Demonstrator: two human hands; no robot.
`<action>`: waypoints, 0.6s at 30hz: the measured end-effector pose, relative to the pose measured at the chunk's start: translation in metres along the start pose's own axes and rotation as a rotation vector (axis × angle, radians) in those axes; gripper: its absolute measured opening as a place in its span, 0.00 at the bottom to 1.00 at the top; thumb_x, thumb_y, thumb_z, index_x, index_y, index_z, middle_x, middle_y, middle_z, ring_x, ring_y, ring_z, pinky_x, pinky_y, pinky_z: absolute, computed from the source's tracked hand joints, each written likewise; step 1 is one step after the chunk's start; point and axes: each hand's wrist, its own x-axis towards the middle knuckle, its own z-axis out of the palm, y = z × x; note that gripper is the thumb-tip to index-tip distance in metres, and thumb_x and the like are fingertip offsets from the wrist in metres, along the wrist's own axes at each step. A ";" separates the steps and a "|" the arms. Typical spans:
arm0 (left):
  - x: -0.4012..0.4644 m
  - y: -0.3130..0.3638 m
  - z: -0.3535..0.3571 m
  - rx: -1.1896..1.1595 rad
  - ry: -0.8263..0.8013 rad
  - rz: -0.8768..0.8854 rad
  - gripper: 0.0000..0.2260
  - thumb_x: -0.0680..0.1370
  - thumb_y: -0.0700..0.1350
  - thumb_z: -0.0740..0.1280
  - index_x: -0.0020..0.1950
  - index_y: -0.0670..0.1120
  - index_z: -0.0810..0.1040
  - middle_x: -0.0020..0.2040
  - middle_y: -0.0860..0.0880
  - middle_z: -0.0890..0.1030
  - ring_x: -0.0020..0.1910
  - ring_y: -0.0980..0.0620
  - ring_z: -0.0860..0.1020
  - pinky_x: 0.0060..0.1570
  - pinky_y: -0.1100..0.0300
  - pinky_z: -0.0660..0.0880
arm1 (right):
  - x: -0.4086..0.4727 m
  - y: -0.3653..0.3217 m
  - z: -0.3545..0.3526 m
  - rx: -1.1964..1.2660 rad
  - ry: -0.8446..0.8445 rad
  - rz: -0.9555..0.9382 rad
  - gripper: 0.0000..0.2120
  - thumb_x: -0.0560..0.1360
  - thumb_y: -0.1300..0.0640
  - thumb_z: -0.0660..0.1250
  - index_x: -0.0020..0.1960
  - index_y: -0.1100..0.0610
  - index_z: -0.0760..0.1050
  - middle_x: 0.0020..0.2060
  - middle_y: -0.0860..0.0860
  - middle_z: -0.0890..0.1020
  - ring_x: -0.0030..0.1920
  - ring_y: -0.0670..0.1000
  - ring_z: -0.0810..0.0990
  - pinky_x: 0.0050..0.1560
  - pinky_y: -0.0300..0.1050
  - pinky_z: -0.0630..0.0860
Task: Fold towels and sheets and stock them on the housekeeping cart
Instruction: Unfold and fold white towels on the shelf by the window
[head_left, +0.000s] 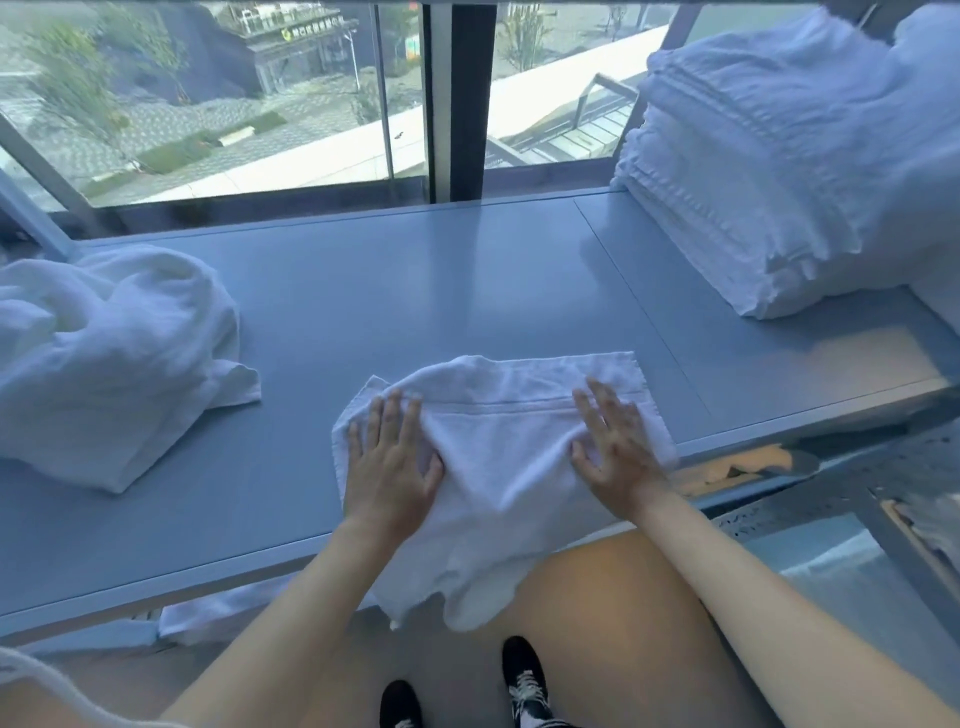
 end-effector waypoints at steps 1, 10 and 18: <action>-0.001 0.004 0.001 -0.033 0.024 -0.049 0.37 0.79 0.60 0.57 0.85 0.49 0.49 0.85 0.47 0.51 0.84 0.44 0.48 0.81 0.42 0.46 | 0.006 0.004 -0.001 -0.031 -0.053 0.009 0.32 0.81 0.48 0.60 0.83 0.52 0.57 0.83 0.50 0.53 0.83 0.53 0.48 0.81 0.60 0.47; -0.008 0.003 -0.014 0.111 0.121 -0.245 0.31 0.77 0.61 0.61 0.76 0.46 0.69 0.73 0.47 0.74 0.71 0.43 0.72 0.64 0.44 0.70 | 0.024 0.054 -0.014 -0.052 -0.199 -0.133 0.33 0.80 0.38 0.49 0.83 0.42 0.50 0.83 0.38 0.45 0.82 0.43 0.40 0.82 0.56 0.46; 0.006 -0.001 -0.011 0.157 -0.010 -0.448 0.29 0.84 0.57 0.53 0.84 0.47 0.55 0.85 0.51 0.52 0.84 0.47 0.50 0.79 0.38 0.49 | 0.014 0.071 -0.017 -0.045 -0.205 -0.125 0.35 0.79 0.33 0.47 0.84 0.43 0.51 0.83 0.39 0.46 0.82 0.43 0.42 0.81 0.51 0.43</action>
